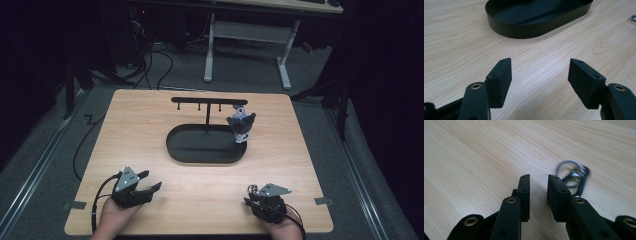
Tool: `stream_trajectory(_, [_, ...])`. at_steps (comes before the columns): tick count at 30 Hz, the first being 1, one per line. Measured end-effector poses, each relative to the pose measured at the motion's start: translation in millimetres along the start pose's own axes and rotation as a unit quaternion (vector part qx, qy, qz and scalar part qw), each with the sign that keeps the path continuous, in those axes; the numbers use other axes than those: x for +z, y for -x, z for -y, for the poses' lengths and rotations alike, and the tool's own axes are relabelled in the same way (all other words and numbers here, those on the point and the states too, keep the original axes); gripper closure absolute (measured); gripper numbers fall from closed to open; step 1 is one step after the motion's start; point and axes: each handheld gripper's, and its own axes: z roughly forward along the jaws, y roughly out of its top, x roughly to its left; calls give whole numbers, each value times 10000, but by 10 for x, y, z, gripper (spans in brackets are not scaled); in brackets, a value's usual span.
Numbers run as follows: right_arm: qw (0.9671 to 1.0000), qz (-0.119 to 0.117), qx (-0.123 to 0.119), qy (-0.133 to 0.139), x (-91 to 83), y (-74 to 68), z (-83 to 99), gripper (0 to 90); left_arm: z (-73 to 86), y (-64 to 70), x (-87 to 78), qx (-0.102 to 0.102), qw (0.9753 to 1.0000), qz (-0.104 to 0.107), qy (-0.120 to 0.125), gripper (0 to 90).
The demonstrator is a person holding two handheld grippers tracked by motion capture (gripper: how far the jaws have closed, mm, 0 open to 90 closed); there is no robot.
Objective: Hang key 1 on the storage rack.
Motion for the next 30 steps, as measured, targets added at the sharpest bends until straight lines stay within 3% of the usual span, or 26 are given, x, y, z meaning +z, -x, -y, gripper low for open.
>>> stream_trajectory(3, [9999,93,144,-2,-78,93,84,726,-1,2,4,8,10000,-2,-9,363])
stream_trajectory(11, [9995,38,322,17,-193,165,166,686,-3,12,3,-15,10000,-19,-15,364])
stream_trajectory(17, [9994,54,336,-86,-257,237,169,651,-1,7,4,-14,10000,-25,-16,363])
stream_trajectory(20, [9993,92,274,-243,-281,269,154,632,-2,-1,0,-13,10000,-26,-7,362])
stream_trajectory(23, [9981,120,172,-579,-258,298,132,592,-2,-5,-6,-9,10000,-4,8,362])
stream_trajectory(30, [9948,73,180,-1003,-244,323,10,565,-8,7,-2,64,10000,67,18,361])
